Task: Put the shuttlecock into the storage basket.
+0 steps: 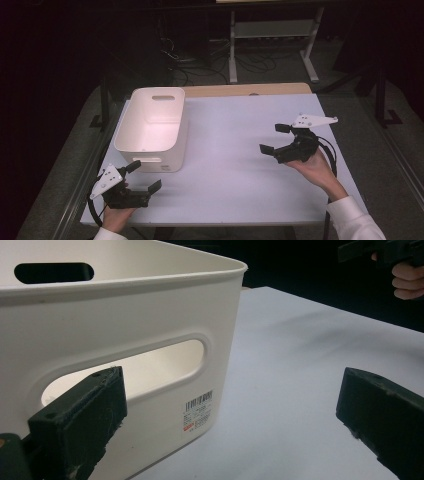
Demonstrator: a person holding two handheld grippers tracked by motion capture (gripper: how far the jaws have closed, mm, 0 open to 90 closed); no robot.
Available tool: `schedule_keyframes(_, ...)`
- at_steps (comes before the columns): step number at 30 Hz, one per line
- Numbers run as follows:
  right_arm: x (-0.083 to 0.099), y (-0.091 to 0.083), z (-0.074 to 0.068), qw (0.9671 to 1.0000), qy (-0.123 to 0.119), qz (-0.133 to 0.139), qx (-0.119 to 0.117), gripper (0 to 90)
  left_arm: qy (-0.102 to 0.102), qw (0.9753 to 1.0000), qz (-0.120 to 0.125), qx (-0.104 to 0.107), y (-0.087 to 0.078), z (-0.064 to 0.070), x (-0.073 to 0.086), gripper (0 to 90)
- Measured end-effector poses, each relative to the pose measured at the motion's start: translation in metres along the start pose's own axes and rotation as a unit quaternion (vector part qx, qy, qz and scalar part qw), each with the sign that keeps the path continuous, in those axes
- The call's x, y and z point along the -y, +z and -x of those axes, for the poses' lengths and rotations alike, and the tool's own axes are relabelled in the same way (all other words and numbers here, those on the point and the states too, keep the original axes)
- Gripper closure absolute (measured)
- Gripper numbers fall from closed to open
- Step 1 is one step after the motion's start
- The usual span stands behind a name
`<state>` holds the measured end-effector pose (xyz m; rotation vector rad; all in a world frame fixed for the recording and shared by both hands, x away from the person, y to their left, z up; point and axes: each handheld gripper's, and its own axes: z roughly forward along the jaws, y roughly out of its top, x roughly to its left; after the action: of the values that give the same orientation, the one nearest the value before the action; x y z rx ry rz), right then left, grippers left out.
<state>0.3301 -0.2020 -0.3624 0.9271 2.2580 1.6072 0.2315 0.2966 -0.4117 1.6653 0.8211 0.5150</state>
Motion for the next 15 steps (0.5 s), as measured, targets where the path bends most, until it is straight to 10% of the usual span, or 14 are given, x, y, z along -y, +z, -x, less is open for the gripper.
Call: schedule_keyframes(15, 0.031, -0.024, 0.014, 0.9991, 0.022, 0.019, 0.030, 0.0, 0.002, 1.0000, -0.006, -0.002, 0.000, 0.000, 0.000, 0.0)
